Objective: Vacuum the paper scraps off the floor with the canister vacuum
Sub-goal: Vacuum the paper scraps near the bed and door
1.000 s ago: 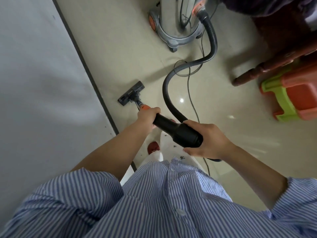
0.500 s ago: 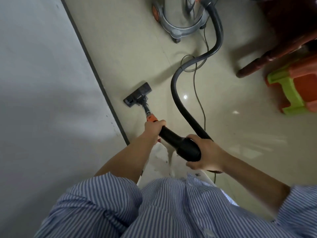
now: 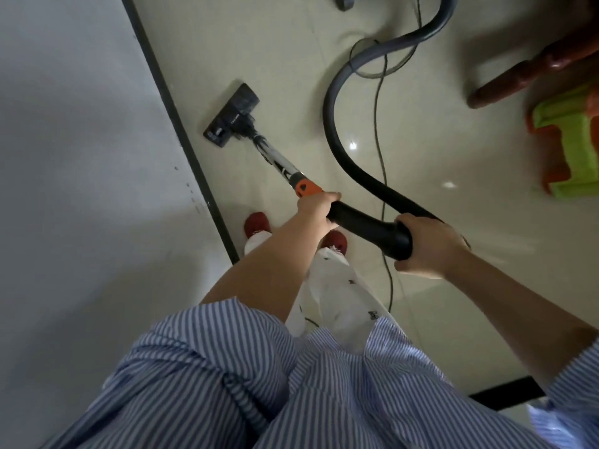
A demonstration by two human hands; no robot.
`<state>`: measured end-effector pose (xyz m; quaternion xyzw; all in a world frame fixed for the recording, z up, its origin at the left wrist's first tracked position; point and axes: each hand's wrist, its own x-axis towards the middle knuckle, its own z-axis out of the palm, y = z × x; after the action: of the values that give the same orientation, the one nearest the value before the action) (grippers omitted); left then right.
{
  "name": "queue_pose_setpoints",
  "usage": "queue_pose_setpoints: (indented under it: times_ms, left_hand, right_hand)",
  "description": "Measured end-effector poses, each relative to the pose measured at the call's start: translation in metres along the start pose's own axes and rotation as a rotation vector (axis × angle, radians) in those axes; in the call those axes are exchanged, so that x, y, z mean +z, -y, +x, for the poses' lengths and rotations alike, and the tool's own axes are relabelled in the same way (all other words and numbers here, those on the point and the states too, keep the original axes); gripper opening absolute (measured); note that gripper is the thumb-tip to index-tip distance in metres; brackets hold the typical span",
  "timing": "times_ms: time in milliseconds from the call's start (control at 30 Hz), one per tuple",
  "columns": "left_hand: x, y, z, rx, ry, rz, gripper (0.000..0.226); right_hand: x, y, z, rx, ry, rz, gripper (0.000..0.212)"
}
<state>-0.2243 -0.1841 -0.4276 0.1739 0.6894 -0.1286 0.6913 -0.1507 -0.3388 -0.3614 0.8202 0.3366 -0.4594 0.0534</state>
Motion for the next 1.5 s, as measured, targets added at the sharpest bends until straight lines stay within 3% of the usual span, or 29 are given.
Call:
queue_pose_setpoints:
  times_ms: [200,267,333,500,667,867,1000,1200,1500]
  left_hand:
    - [-0.038,-0.053,0.018,0.094,-0.125,0.029,0.042]
    - [-0.063,-0.077,0.024,0.141,-0.21,0.119,0.036]
    - [-0.085,-0.093,0.032,0.149,-0.266,0.221,0.043]
    - [-0.124,-0.119,0.044,0.216,-0.154,0.321,0.051]
    - [-0.158,-0.164,0.057,0.274,-0.192,0.442,0.048]
    - [-0.19,-0.232,0.064,0.323,-0.191,0.47,0.031]
    - [-0.183,-0.253,0.052,0.364,-0.145,0.329,0.043]
    - [-0.151,-0.248,0.013,0.398,-0.081,0.345,0.052]
    - [-0.153,-0.276,-0.012,0.506,-0.18,0.385,0.052]
  right_hand:
    - [-0.006,0.059,0.041,-0.072,-0.019,0.038,0.044]
    - [-0.004,0.094,0.054,-0.105,-0.01,0.074,0.045]
    - [0.0,0.121,0.058,-0.124,0.004,0.087,0.045]
    - [0.008,0.164,0.068,-0.059,0.01,0.105,0.046]
    - [0.016,0.219,0.095,-0.033,0.011,0.219,0.051]
    - [0.001,0.282,0.13,-0.013,-0.039,0.319,0.047]
    - [-0.03,0.289,0.131,0.004,-0.107,0.359,0.047]
    - [-0.066,0.27,0.09,0.045,-0.184,0.433,0.048]
    - [-0.076,0.291,0.089,-0.045,-0.282,0.498,0.049]
